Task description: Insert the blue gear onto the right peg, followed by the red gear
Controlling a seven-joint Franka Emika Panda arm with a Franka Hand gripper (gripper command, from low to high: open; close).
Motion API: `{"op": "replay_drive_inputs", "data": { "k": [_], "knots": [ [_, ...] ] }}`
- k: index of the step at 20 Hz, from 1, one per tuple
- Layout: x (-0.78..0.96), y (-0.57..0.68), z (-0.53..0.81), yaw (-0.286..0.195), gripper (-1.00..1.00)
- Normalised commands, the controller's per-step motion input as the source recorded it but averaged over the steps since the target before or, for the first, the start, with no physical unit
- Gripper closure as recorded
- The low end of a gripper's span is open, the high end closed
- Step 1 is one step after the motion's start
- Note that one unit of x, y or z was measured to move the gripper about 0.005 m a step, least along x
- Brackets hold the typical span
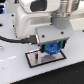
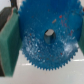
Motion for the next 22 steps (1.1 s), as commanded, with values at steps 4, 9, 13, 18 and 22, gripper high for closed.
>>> {"op": "replay_drive_inputs", "data": {
  "k": [4,9,13,18,22],
  "knots": [
    [0.05,0.05,0.22,0.000,1.00],
    [0.09,0.01,0.20,0.000,1.00],
    [0.16,0.00,-0.02,0.000,1.00],
    [0.18,-0.02,-0.21,0.000,1.00],
    [0.18,0.01,-0.24,0.000,1.00]
  ]
}}
